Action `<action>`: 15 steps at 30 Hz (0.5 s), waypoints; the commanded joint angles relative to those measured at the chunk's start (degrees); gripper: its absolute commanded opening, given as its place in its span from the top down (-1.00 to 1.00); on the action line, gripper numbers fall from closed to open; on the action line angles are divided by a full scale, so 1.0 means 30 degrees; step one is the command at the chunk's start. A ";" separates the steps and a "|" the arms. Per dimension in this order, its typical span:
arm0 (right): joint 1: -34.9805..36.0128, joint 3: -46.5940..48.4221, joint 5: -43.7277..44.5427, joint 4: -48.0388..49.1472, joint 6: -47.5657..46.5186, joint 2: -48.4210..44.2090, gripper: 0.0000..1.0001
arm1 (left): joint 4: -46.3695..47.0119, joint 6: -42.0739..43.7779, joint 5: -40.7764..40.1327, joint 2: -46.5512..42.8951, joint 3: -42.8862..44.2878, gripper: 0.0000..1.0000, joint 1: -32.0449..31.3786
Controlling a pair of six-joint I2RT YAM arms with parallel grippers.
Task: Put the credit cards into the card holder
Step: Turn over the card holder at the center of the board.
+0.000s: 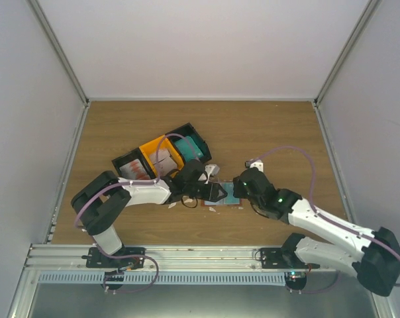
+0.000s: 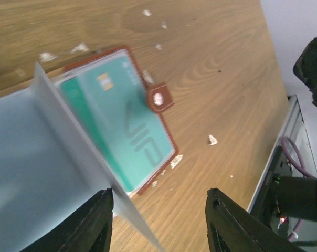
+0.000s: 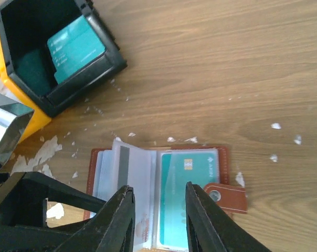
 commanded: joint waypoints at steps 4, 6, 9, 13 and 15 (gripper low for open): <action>0.0108 -0.0544 0.2393 -0.2038 0.0936 -0.2685 0.37 | -0.0529 0.1847 0.1452 0.0104 0.2858 -0.13 -0.0112; 0.0085 -0.0536 0.2325 -0.2206 0.0854 -0.3152 0.35 | -0.1500 0.2472 0.0409 -0.0620 0.3506 -0.24 -0.0054; 0.0086 -0.0500 0.2070 -0.2264 0.0556 -0.3598 0.30 | -0.2642 0.2948 -0.0791 -0.1400 0.3927 -0.31 0.0173; 0.0078 -0.0577 0.1541 -0.2286 0.0453 -0.4139 0.28 | -0.2178 0.2458 -0.0642 -0.1929 0.3018 -0.32 0.0544; 0.0067 -0.0726 0.1303 -0.2164 0.0394 -0.4393 0.28 | -0.2195 0.2201 -0.0985 -0.1980 0.2599 -0.29 0.0586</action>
